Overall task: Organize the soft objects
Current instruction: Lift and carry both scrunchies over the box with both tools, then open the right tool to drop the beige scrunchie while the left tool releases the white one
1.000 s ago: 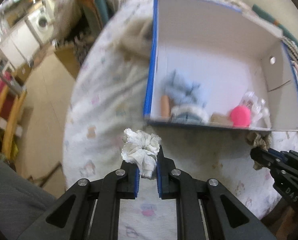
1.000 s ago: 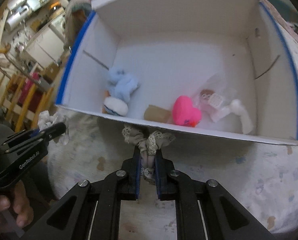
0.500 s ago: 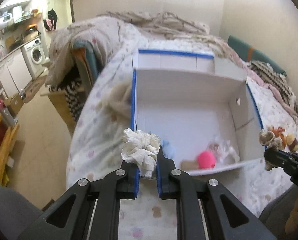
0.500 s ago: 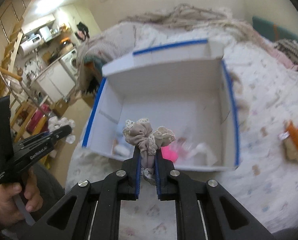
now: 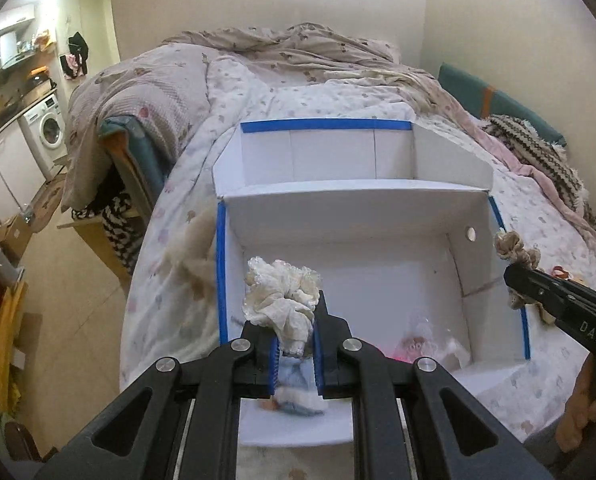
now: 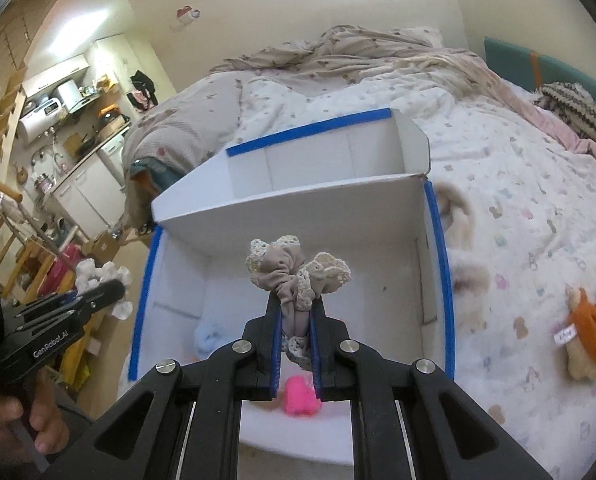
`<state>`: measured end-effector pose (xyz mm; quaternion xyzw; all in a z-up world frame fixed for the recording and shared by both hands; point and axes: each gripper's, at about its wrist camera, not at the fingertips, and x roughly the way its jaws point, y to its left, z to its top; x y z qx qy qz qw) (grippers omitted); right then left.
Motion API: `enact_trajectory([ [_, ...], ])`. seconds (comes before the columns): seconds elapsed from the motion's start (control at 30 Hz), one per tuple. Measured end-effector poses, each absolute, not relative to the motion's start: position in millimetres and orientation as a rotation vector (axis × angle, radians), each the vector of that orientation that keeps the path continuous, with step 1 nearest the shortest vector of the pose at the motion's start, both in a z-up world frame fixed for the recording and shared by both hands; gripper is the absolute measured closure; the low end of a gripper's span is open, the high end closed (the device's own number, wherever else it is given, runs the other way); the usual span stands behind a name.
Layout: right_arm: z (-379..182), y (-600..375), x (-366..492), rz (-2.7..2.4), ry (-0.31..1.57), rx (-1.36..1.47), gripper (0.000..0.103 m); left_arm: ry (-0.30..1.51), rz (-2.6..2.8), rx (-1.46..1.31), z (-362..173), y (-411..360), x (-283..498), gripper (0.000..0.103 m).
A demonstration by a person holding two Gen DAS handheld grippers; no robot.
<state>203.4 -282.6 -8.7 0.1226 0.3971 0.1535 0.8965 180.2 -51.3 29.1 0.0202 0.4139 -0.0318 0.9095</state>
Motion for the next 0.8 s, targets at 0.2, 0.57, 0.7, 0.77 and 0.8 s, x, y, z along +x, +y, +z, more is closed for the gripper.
enact_trajectory([
  [0.2,-44.1,-277.9,232.8,0.295,0.906,0.268,0.090,0.897,-0.077,0.076,8.9,-63.2,222.7,0.091],
  [0.57,-80.8,-259.0,247.9,0.285,0.998,0.158,0.090,0.979,-0.066,0.113,-48.8,-80.2,240.2,0.091],
  [0.7,-92.1,-255.8,248.2,0.276,1.048,0.138,0.090,0.992,-0.062,0.123,-60.0,-79.7,247.3,0.091],
  [0.77,-95.2,-254.8,247.9,0.272,1.061,0.132,0.090,0.996,-0.060,0.128,-63.5,-79.0,250.3,0.091],
  [0.8,-96.6,-254.7,247.6,0.269,1.068,0.130,0.090,0.998,-0.059,0.127,-65.2,-78.6,251.1,0.091],
])
